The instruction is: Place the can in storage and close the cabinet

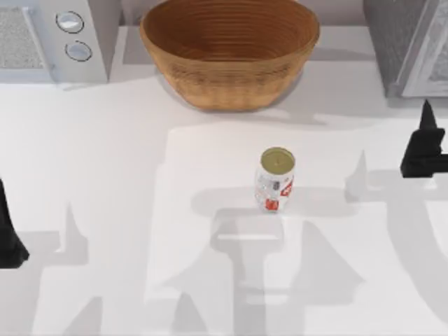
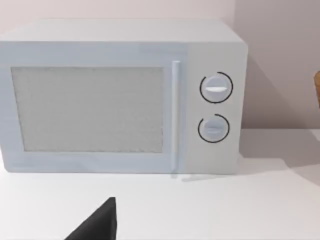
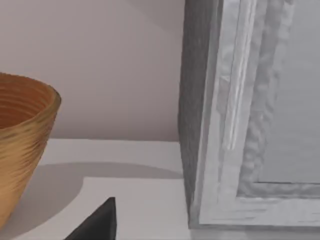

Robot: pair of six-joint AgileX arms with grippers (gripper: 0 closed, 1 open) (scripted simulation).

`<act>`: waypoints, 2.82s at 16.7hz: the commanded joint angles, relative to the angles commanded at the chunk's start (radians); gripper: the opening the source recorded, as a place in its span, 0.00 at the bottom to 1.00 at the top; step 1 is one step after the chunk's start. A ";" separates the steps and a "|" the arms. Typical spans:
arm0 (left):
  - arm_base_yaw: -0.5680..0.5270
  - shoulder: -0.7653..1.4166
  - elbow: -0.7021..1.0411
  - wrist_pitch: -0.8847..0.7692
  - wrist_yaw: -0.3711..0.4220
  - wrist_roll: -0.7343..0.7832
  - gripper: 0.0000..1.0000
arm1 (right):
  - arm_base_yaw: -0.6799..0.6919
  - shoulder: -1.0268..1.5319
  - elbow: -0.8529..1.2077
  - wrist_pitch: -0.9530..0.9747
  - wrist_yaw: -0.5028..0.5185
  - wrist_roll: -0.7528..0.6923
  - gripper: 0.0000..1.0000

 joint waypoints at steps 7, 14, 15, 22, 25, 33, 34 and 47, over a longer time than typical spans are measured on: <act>0.000 0.000 0.000 0.000 0.000 0.000 1.00 | 0.295 0.703 0.208 0.511 0.304 -0.003 1.00; 0.000 0.000 0.000 0.000 0.000 0.000 1.00 | 0.523 1.230 0.375 0.908 0.535 -0.003 1.00; 0.000 0.000 0.000 0.000 0.000 0.000 1.00 | 0.544 1.278 0.391 0.945 0.556 -0.002 1.00; 0.000 0.000 0.000 0.000 0.000 0.000 1.00 | 0.591 1.386 0.427 1.029 0.604 0.000 1.00; 0.000 0.000 0.000 0.000 0.000 0.000 1.00 | 0.585 1.398 0.434 1.022 0.599 0.000 1.00; 0.000 0.000 0.000 0.000 0.000 0.000 1.00 | 0.449 1.401 0.560 0.913 0.462 -0.002 1.00; 0.000 0.000 0.000 0.000 0.000 0.000 1.00 | 0.441 1.402 0.567 0.907 0.454 -0.002 1.00; 0.000 0.000 0.000 0.000 0.000 0.000 1.00 | 0.440 1.402 0.568 0.906 0.452 -0.002 0.32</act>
